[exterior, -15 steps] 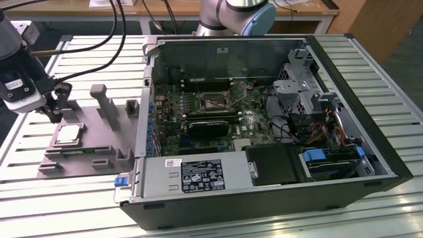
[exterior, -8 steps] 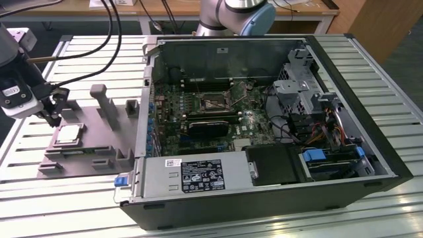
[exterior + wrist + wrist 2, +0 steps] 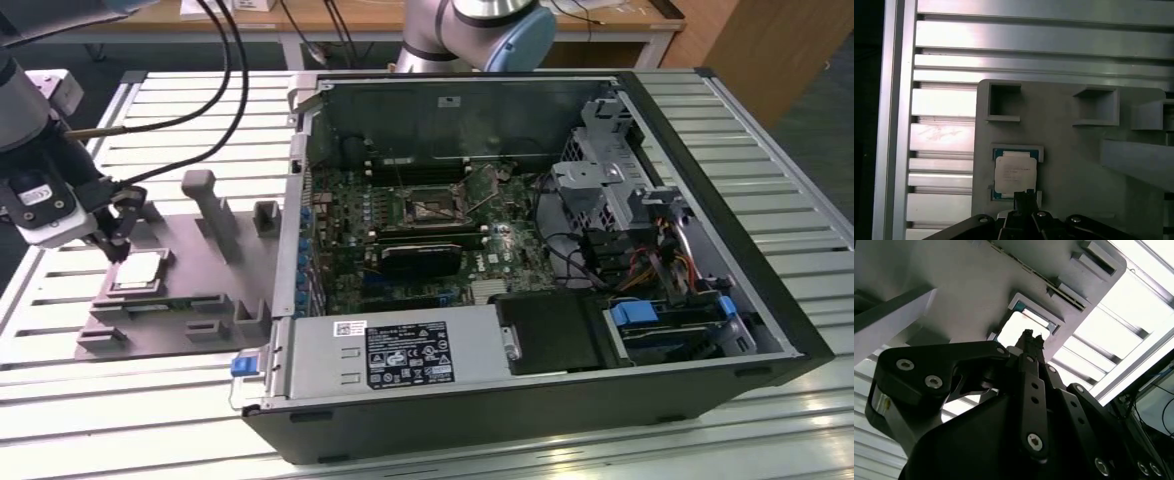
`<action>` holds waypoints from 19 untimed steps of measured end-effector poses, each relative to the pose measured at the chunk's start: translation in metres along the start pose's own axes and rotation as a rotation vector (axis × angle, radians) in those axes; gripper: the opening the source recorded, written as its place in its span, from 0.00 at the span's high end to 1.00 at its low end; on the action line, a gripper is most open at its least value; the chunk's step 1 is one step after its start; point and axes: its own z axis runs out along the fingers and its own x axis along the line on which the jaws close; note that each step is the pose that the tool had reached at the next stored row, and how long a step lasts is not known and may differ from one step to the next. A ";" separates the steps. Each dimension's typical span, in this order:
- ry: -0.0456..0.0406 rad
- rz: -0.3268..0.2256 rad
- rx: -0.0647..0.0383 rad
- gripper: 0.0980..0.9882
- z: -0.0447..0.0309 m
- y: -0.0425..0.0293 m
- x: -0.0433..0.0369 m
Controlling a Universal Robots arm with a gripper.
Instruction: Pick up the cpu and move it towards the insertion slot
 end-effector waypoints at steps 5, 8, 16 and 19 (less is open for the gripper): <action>-0.0009 0.000 0.000 1.00 0.0092 0.0003 0.0013; -0.0017 0.000 0.000 1.00 0.0146 0.0001 0.0023; -0.0024 0.001 0.000 1.00 0.0291 0.0029 0.0050; -0.0028 0.001 0.000 1.00 0.0346 0.0035 0.0065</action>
